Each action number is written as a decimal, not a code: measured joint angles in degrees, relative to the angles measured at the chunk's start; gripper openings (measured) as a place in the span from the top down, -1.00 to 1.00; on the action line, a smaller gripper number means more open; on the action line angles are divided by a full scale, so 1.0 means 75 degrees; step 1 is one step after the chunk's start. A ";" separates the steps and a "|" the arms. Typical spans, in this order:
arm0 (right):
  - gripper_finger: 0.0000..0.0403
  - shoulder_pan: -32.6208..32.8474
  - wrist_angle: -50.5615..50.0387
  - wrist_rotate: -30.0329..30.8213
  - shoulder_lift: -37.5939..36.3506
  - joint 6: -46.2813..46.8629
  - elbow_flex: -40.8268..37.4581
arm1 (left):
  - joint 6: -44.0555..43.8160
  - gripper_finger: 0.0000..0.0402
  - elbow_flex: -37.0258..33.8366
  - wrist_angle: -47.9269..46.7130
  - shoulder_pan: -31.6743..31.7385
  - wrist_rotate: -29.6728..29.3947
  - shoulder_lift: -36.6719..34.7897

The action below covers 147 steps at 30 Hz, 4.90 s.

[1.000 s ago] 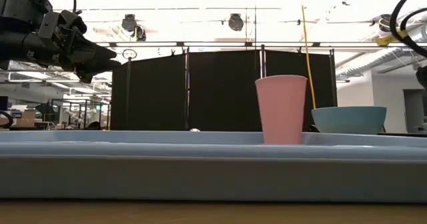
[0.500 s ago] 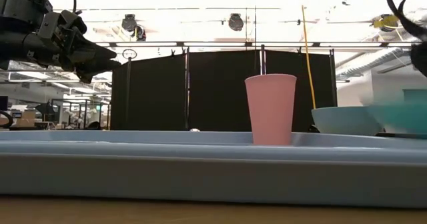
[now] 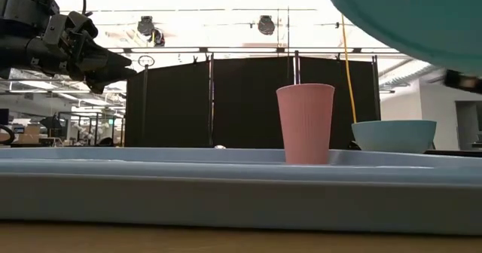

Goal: Set up tray
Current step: Put the light blue plate on the blue serving tray below the pink cup

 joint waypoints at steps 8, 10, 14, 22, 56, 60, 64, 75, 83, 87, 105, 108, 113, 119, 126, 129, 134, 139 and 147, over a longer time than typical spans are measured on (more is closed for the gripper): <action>1.00 -0.1457 0.2918 -0.0382 0.1763 -0.2684 0.0003 | -0.0029 0.00 0.0000 0.0006 -0.0003 -0.0003 0.0002; 1.00 -0.1764 0.3451 -0.0567 0.2122 -0.3067 0.0003 | -0.0031 0.00 0.0000 0.0006 -0.0003 -0.0001 0.0002; 1.00 -0.2204 0.4412 -0.0931 0.2736 -0.3545 0.0003 | -0.0035 0.00 0.0000 0.0006 -0.0003 0.0000 0.0000; 1.00 -0.2290 0.5458 -0.1346 0.3532 -0.3809 0.0006 | -0.0031 0.00 0.0000 0.0003 -0.0003 0.0000 0.0000; 1.00 -0.1833 0.2664 -0.1337 0.4587 -0.3344 0.1107 | -0.0061 0.00 0.0000 0.0000 -0.0003 0.0020 0.0002; 1.00 -0.1740 0.2272 -0.1368 0.4581 -0.3063 0.1107 | -0.0092 0.00 0.0000 0.0000 -0.0003 0.0025 0.0000; 1.00 -0.1721 0.2188 -0.1395 0.4584 -0.2983 0.1107 | -0.0093 0.00 0.0000 0.0000 -0.0003 0.0026 0.0002; 0.80 -0.1741 0.2336 -0.1327 0.4614 -0.2889 0.1070 | -0.0099 0.00 0.0000 0.0000 0.0000 0.0023 0.0002; 0.62 -0.1741 0.2446 -0.1305 0.4616 -0.2817 0.1070 | -0.0099 0.00 0.0000 0.0000 0.0000 0.0020 -0.0001; 0.57 -0.1741 0.2583 -0.1373 0.4616 -0.2742 0.1070 | -0.0108 0.00 0.0000 0.0002 -0.0002 0.0020 0.0000; 0.49 -0.1744 0.2702 -0.0694 0.4605 -0.2637 0.1072 | -0.0108 0.00 0.0000 0.0006 0.0000 0.0009 0.0002; 0.49 -0.1744 0.2797 -0.0702 0.4605 -0.2640 0.1072 | -0.0106 0.00 0.0000 0.0006 0.0000 0.0012 0.0001; 0.49 -0.1728 0.3306 -0.1020 0.4605 -0.2591 0.1075 | -0.0104 0.00 0.0000 0.0006 0.0000 0.0012 0.0001; 0.49 -0.1721 0.3433 -0.1174 0.4602 -0.2495 0.1087 | -0.0102 0.00 0.0000 0.0003 0.0000 0.0009 0.0002; 0.49 -0.1729 0.3687 -0.1194 0.4602 -0.2570 0.1087 | -0.0102 0.00 -0.0003 0.0003 0.0000 0.0009 0.0002; 0.49 -0.1729 0.4329 -0.1481 0.4602 -0.2732 0.1087 | -0.0155 0.00 -0.0002 0.0001 0.0000 0.0010 0.0002; 0.49 -0.1724 0.6094 -0.1932 0.4602 -0.3365 0.1087 | -0.0384 0.00 -0.0003 -0.0023 0.0000 0.0015 0.0002; 0.51 -0.1721 0.6719 -0.2148 0.4596 -0.3784 0.1090 | -0.0323 0.00 -0.0003 -0.0041 0.0000 0.0015 -0.0001; 0.59 -0.1654 0.6786 -0.2153 0.4596 -0.3880 0.1087 | -0.0183 0.00 -0.0003 -0.0073 0.0000 0.0006 -0.0001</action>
